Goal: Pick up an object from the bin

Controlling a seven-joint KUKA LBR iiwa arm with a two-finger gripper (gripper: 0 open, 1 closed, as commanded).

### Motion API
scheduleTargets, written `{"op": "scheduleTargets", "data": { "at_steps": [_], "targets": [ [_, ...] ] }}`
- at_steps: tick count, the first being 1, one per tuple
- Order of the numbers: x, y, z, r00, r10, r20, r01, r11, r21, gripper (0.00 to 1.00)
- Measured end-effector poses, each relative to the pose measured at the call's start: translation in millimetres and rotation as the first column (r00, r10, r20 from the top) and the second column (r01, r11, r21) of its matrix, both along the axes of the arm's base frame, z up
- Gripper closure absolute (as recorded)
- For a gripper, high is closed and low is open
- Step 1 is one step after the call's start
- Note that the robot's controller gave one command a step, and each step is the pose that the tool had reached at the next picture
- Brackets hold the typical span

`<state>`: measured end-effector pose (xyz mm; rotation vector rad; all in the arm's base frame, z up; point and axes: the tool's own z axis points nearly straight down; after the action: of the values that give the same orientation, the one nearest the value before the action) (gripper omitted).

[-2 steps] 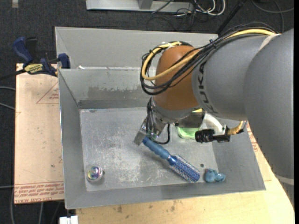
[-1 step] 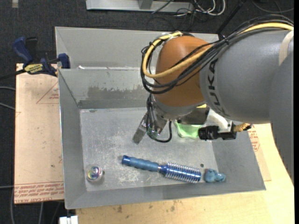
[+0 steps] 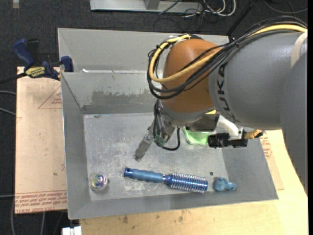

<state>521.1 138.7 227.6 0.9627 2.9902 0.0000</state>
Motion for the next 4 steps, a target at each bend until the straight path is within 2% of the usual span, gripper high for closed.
{"op": "scheduleTargets", "data": {
  "at_steps": [1, 2, 3, 4],
  "targets": [
    [-28.0, 29, -103, 0.994, -0.111, -0.009, 0.111, 0.994, -0.003, 0.00],
    [13.1, -44, -148, 0.999, -0.037, -0.002, 0.037, 0.999, -0.002, 0.00],
    [3.3, -81, -158, 1.000, -0.009, -0.003, 0.009, 1.000, -0.001, 0.00],
    [4.0, -78, -157, 1.000, -0.006, -0.001, 0.006, 1.000, 0.001, 1.00]
  ]
}}
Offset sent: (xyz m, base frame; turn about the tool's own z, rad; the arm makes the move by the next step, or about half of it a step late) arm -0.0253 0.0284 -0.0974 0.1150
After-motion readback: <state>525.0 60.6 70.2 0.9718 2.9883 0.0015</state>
